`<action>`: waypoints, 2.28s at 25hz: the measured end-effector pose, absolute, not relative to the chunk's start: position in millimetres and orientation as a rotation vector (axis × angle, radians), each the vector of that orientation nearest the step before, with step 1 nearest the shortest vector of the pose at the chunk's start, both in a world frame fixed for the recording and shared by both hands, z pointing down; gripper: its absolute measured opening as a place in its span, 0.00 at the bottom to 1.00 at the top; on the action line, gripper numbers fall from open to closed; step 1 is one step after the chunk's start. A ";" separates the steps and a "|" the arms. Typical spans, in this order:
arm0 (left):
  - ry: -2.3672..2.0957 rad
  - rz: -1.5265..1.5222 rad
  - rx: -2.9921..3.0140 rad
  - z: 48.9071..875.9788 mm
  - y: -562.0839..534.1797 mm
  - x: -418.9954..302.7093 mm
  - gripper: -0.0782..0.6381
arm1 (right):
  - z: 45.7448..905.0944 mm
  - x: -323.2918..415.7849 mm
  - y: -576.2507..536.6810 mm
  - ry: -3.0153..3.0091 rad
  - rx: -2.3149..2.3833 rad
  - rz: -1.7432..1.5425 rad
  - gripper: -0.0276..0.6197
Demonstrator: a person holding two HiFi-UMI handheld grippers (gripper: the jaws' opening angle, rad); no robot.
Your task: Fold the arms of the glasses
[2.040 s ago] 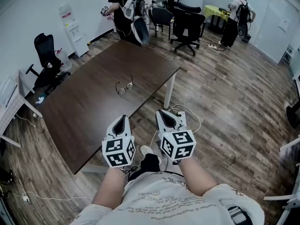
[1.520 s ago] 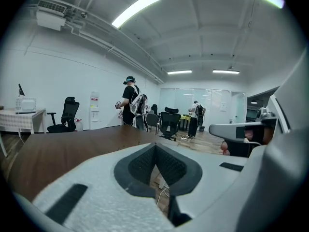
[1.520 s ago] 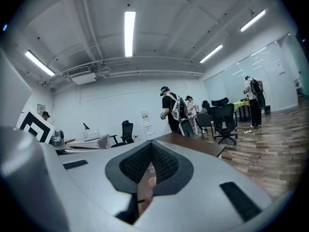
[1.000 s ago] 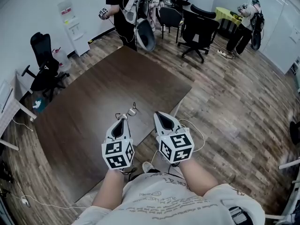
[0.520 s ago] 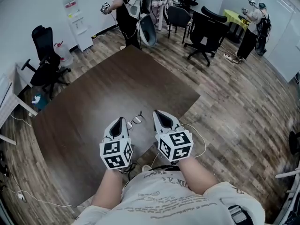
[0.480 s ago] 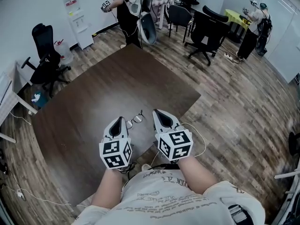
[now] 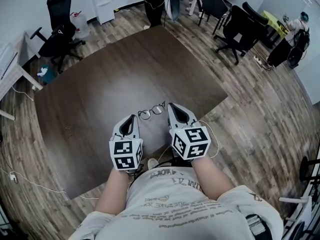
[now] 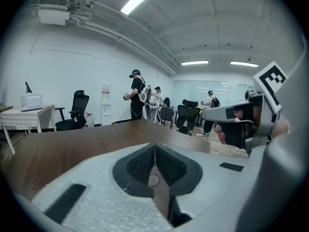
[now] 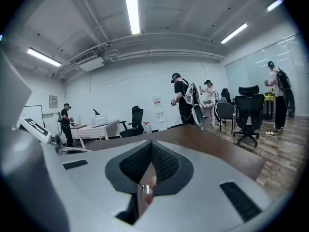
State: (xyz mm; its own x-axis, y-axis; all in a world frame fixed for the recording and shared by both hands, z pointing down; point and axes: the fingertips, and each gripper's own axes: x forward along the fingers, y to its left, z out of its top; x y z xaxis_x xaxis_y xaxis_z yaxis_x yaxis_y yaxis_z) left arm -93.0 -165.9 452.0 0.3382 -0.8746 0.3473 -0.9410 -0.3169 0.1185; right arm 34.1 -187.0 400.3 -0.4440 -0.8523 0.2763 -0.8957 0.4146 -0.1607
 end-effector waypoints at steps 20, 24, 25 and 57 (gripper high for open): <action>-1.546 0.793 2.223 569.8 -202.9 -79.3 0.22 | 434.5 70.8 -227.9 -2.424 1.549 0.518 0.06; -1.564 0.819 2.178 584.0 -214.1 -77.0 0.22 | 439.4 82.3 -236.5 -2.410 1.547 0.527 0.06; -1.565 0.824 2.169 586.9 -215.8 -75.5 0.22 | 440.9 85.3 -238.7 -2.408 1.545 0.530 0.06; -1.621 1.188 2.156 602.6 -251.2 -27.3 0.14 | 466.0 140.7 -281.0 -2.358 1.537 0.622 0.06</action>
